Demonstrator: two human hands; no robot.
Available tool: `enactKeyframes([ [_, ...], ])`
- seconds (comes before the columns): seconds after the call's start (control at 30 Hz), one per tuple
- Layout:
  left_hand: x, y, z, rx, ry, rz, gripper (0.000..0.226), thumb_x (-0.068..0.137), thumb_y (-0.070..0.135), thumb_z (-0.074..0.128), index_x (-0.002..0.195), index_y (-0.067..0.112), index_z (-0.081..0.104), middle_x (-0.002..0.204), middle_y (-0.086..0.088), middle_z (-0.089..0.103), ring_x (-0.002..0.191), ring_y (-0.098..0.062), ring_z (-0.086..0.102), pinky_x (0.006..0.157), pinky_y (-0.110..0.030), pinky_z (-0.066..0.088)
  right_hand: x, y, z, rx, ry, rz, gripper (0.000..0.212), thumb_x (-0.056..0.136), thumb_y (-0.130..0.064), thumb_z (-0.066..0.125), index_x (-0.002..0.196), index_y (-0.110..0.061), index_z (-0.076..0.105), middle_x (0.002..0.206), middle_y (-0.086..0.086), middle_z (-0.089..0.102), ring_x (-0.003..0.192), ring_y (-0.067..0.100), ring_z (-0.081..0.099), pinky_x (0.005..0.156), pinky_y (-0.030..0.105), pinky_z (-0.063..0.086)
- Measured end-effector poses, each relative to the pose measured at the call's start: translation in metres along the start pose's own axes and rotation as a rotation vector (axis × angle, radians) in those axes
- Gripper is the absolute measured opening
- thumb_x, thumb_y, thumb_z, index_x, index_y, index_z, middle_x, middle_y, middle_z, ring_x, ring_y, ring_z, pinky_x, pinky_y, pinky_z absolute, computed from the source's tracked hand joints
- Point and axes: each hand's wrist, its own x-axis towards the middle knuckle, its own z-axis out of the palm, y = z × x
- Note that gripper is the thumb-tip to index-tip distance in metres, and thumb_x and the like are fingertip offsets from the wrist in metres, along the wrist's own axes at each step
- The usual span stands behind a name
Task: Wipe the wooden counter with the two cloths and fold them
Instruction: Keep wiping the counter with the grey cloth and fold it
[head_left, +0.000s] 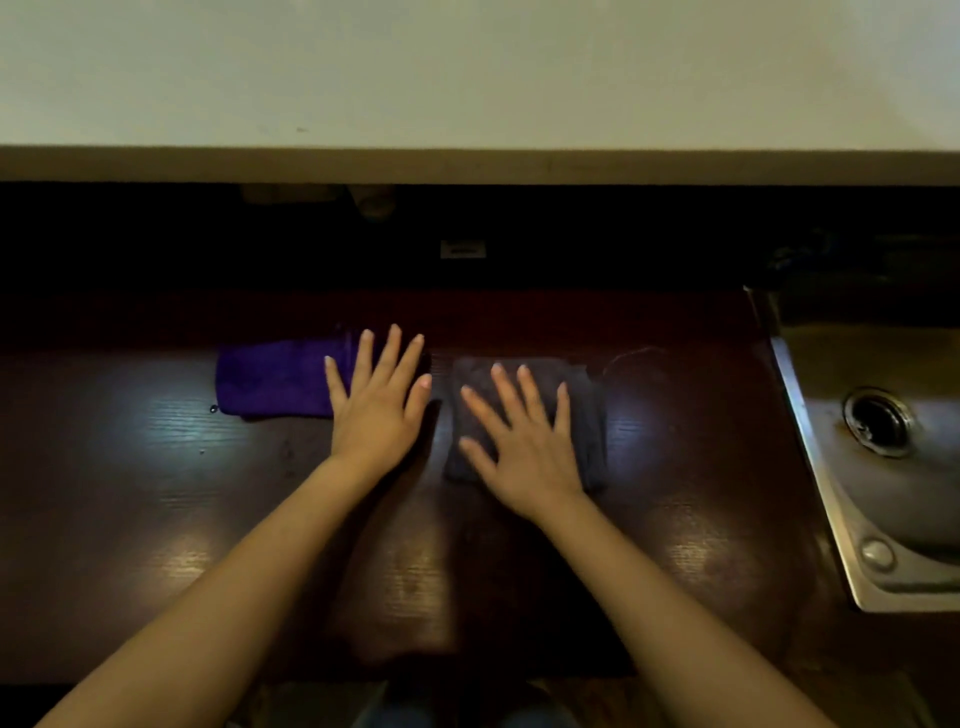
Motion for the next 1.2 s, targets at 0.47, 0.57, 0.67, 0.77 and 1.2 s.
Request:
enactKeyframes([
  [0.47, -0.017, 0.074, 0.037, 0.061, -0.05, 0.15, 0.059, 0.089, 0.051, 0.016, 0.144, 0.03, 0.014, 0.157, 0.0, 0.012, 0.144, -0.022, -0.001, 0.111, -0.053, -0.01, -0.02, 0.093, -0.024, -0.045, -0.035, 0.255, 0.062, 0.088, -0.061, 0.016, 0.147, -0.04, 0.01, 0.16, 0.0, 0.003, 0.147, 0.024, -0.004, 0.114, 0.058, -0.005],
  [0.57, -0.013, 0.092, 0.044, 0.056, -0.06, 0.168, 0.058, 0.09, 0.052, 0.017, 0.144, 0.031, 0.011, 0.157, 0.001, 0.009, 0.144, -0.021, -0.004, 0.112, -0.052, -0.011, -0.008, 0.109, -0.026, -0.029, 0.016, 0.275, 0.061, 0.089, -0.06, 0.021, 0.146, -0.039, 0.017, 0.16, 0.002, 0.011, 0.147, 0.026, 0.002, 0.113, 0.06, -0.002],
  [0.67, -0.008, 0.106, 0.05, 0.06, -0.071, 0.173, 0.059, 0.089, 0.053, 0.015, 0.144, 0.032, 0.009, 0.157, 0.003, 0.006, 0.144, -0.019, -0.007, 0.112, -0.053, -0.011, 0.026, 0.137, -0.034, -0.009, 0.001, 0.338, 0.059, 0.091, -0.058, 0.028, 0.146, -0.039, 0.017, 0.16, 0.002, 0.011, 0.147, 0.026, 0.001, 0.113, 0.061, -0.003],
  [0.77, -0.007, 0.117, 0.054, 0.052, -0.071, 0.175, 0.058, 0.089, 0.052, 0.017, 0.144, 0.033, 0.009, 0.157, 0.003, 0.006, 0.144, -0.02, -0.007, 0.112, -0.054, -0.011, 0.038, 0.154, -0.036, -0.025, -0.021, 0.322, 0.059, 0.092, -0.058, 0.027, 0.147, -0.04, 0.014, 0.16, 0.001, 0.008, 0.147, 0.024, -0.001, 0.114, 0.06, -0.004],
  [1.2, -0.02, 0.135, 0.055, 0.068, -0.137, 0.225, 0.061, 0.088, 0.055, 0.013, 0.144, 0.033, 0.009, 0.157, 0.003, 0.004, 0.143, -0.02, -0.01, 0.111, -0.054, -0.013, -0.072, 0.177, -0.045, -0.044, 0.007, 0.37, 0.063, 0.088, -0.059, 0.018, 0.147, -0.036, 0.016, 0.16, -0.001, 0.01, 0.147, 0.023, 0.003, 0.115, 0.054, -0.001],
])
